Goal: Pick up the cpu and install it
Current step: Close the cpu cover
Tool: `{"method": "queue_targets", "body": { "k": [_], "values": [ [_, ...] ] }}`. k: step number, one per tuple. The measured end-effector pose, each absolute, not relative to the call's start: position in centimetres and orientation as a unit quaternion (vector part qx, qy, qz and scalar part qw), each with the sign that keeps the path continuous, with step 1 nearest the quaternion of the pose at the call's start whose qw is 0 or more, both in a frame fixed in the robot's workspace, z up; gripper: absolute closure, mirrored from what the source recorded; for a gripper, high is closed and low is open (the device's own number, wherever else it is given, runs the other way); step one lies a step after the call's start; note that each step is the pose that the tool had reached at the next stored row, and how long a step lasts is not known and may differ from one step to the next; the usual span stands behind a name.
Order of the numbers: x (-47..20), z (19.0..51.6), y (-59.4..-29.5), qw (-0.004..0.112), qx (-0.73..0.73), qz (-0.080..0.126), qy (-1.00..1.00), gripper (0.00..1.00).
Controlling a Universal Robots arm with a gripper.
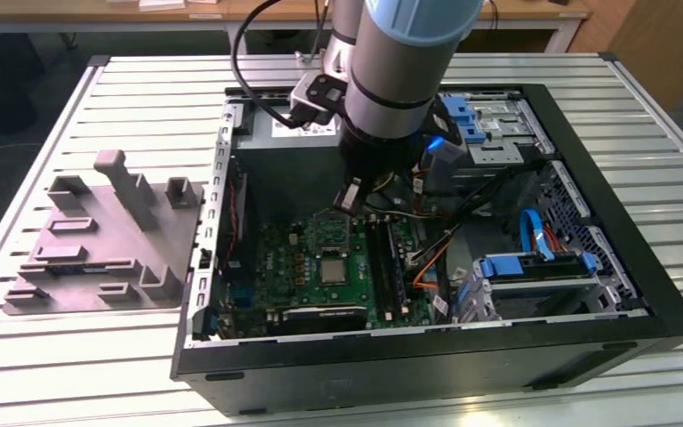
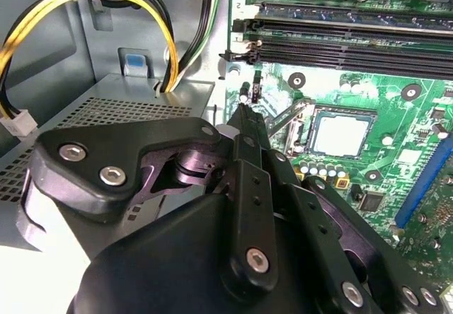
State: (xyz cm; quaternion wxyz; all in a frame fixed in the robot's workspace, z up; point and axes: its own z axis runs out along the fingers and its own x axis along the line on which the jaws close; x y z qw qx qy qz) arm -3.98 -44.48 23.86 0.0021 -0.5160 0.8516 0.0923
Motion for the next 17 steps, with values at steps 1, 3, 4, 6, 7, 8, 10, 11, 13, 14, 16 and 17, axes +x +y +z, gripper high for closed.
{"method": "queue_targets", "body": {
  "k": [1,3,4,6,7,8,10,11,13,14,16,17],
  "values": [
    [-3.98,23.89,-44.48,0.002,-0.516,0.092,0.851,0.89],
    [-3.98,23.94,-44.48,0.002,-0.517,0.092,0.851,0.89],
    [-3.98,23.95,-44.48,0.002,-0.517,0.092,0.851,0.89],
    [-3.98,23.98,-44.48,0.002,-0.518,0.092,0.851,0.89],
    [-3.98,24.00,-44.48,0.002,-0.518,0.092,0.850,0.89],
    [-3.98,24.02,-44.48,0.002,-0.518,0.092,0.850,0.89],
    [-3.98,24.07,-44.48,0.002,-0.520,0.092,0.849,0.89],
    [-3.98,24.10,-44.48,0.002,-0.520,0.092,0.849,0.89],
    [-3.98,24.16,-44.48,0.002,-0.521,0.092,0.849,0.89],
    [-3.98,24.17,-44.48,0.002,-0.521,0.092,0.848,0.89],
    [-3.98,24.17,-44.48,0.002,-0.522,0.092,0.848,0.89],
    [-3.98,24.18,-44.48,0.001,-0.522,0.092,0.848,0.89]
  ]
}}
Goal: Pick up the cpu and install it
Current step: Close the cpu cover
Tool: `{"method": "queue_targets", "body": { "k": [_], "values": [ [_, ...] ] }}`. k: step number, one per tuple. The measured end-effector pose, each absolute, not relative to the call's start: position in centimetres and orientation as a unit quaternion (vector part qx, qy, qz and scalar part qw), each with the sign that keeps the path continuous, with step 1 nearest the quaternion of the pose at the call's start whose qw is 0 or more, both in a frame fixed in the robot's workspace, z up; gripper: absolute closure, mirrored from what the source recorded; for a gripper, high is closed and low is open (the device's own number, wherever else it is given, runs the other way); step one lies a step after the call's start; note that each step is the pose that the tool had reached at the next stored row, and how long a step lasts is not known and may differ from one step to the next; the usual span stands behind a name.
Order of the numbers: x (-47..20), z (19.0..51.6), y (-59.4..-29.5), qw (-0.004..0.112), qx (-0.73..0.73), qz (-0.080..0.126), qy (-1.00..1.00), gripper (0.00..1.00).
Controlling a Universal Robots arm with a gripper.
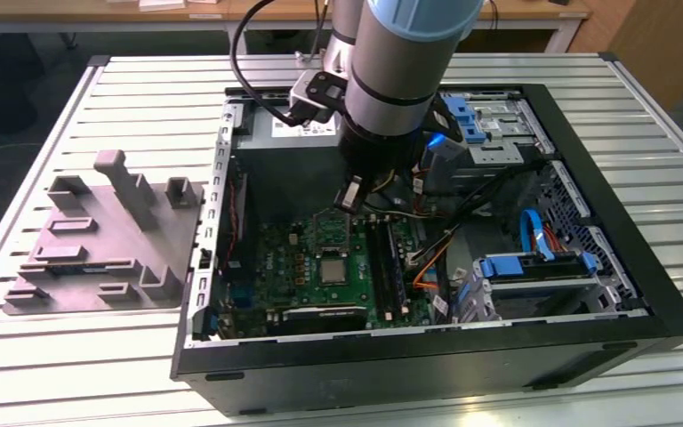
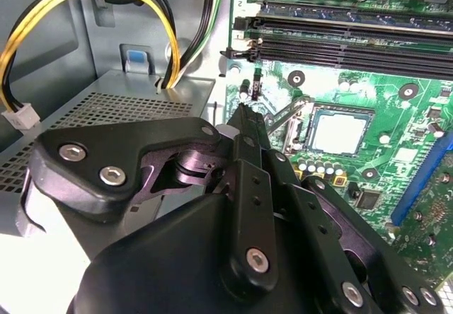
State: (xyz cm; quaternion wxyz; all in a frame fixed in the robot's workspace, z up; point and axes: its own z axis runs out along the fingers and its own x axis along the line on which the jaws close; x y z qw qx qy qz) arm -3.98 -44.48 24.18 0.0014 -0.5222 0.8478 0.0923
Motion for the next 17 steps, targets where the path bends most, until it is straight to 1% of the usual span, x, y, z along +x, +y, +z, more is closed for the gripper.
{"method": "queue_targets", "body": {
  "k": [17],
  "values": [
    [-4.10,24.34,-44.48,0.000,-0.538,0.092,0.838,0.89]
  ]
}}
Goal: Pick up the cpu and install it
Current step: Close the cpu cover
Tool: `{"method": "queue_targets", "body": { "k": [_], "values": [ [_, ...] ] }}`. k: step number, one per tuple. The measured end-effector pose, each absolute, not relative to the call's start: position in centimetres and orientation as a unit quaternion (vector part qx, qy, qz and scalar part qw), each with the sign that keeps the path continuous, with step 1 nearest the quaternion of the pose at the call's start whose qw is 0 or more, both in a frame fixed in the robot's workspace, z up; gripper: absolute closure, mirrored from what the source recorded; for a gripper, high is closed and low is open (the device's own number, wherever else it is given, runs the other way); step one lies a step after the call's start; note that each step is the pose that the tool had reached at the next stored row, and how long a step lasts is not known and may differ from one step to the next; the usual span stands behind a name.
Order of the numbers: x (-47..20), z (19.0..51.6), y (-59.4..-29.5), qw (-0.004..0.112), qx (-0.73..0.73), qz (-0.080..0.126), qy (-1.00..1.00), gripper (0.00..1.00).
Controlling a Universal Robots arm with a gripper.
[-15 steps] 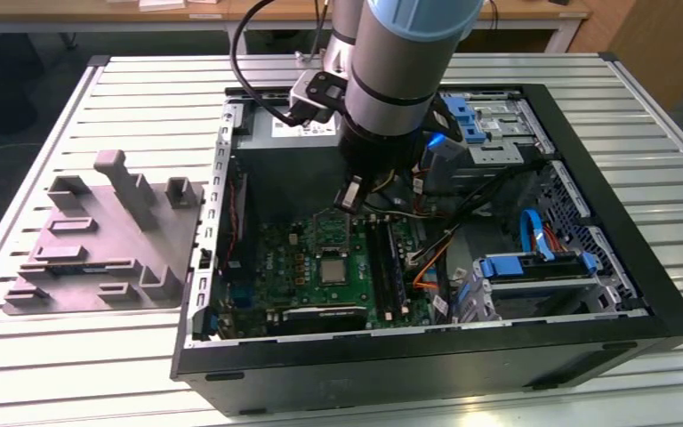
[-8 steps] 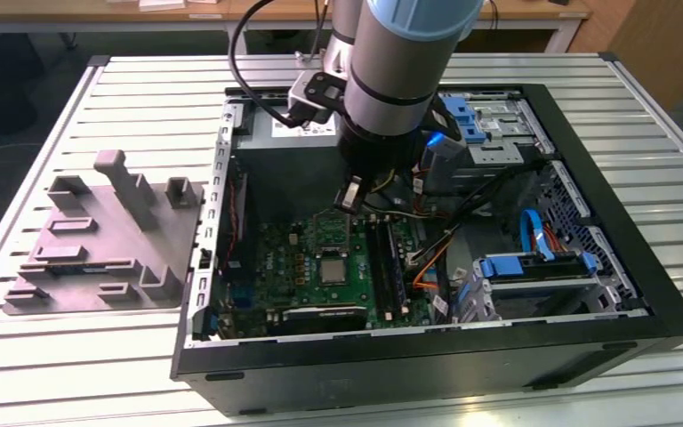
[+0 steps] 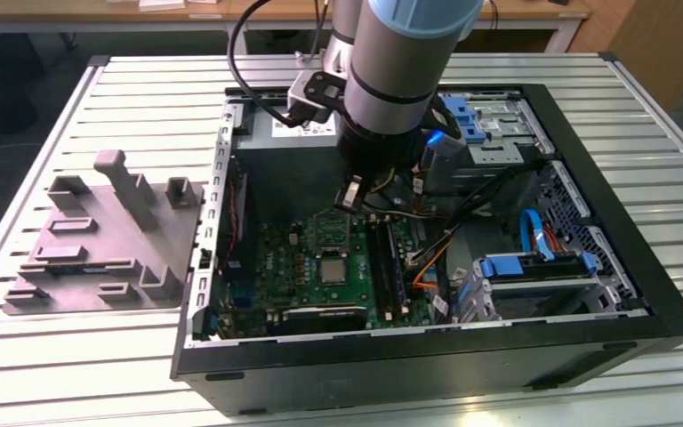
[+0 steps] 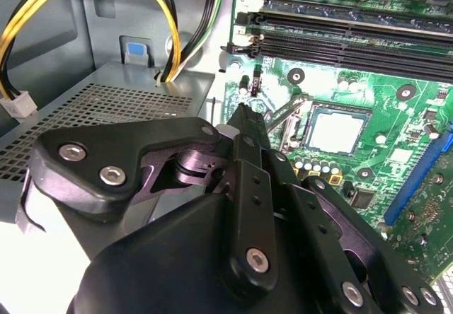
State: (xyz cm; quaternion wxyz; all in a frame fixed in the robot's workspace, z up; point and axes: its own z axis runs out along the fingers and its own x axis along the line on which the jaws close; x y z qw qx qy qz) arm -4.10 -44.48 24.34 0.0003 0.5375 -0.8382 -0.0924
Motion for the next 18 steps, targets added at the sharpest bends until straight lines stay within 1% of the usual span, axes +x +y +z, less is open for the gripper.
{"method": "queue_targets", "body": {
  "k": [18],
  "values": [
    [-4.10,24.55,-44.48,0.001,0.547,-0.092,-0.832,0.89]
  ]
}}
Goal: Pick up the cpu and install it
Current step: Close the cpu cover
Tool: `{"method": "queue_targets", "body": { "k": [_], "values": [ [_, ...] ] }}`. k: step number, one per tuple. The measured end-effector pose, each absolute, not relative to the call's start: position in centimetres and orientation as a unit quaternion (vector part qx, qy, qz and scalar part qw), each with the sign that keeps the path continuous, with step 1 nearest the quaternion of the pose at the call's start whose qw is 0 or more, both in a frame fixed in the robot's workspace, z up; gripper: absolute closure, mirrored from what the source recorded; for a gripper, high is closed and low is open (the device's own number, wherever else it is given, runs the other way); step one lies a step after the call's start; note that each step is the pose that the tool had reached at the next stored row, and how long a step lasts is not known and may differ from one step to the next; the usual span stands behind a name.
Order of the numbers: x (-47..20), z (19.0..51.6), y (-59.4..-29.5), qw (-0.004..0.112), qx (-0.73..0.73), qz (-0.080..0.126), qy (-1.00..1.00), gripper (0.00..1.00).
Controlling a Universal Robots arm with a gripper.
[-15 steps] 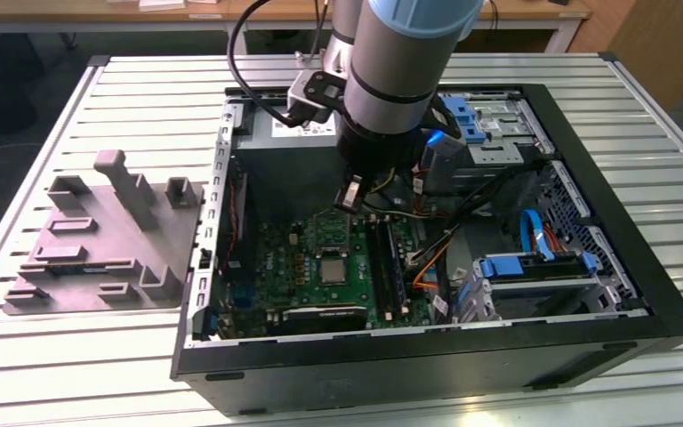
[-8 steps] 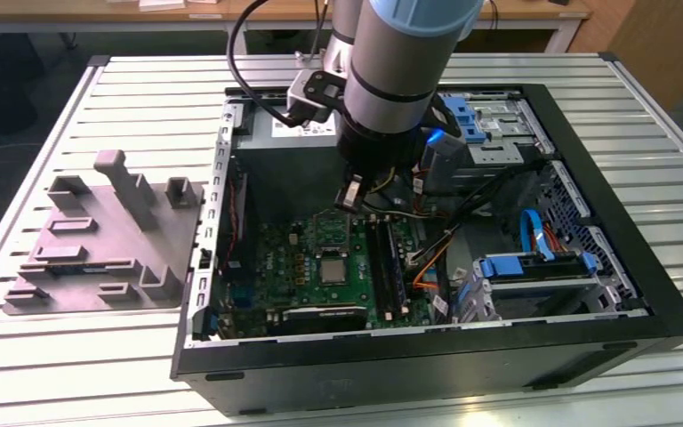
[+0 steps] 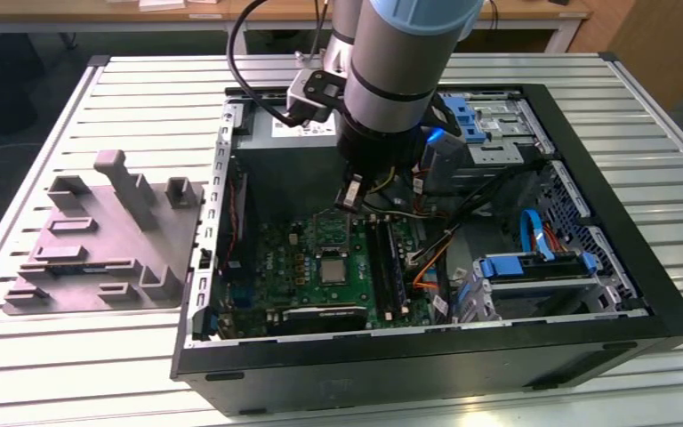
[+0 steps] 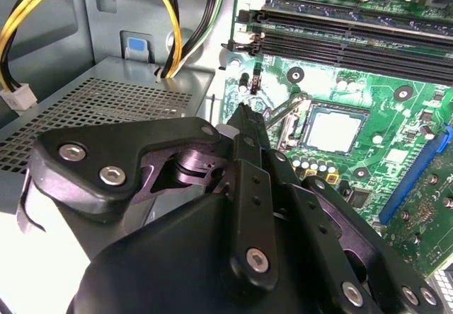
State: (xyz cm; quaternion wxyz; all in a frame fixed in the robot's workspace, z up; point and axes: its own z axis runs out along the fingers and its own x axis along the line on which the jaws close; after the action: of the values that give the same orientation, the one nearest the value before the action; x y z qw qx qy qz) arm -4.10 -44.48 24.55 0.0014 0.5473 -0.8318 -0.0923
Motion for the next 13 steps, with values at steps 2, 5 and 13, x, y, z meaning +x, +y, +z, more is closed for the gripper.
{"method": "queue_targets", "body": {
  "k": [2,5,13],
  "values": [
    [-4.10,24.56,-44.48,0.001,0.548,-0.092,-0.831,0.89],
    [-4.10,24.57,-44.48,0.002,0.549,-0.092,-0.830,0.89],
    [-4.11,24.63,-44.48,0.002,0.553,-0.092,-0.828,0.89]
  ]
}}
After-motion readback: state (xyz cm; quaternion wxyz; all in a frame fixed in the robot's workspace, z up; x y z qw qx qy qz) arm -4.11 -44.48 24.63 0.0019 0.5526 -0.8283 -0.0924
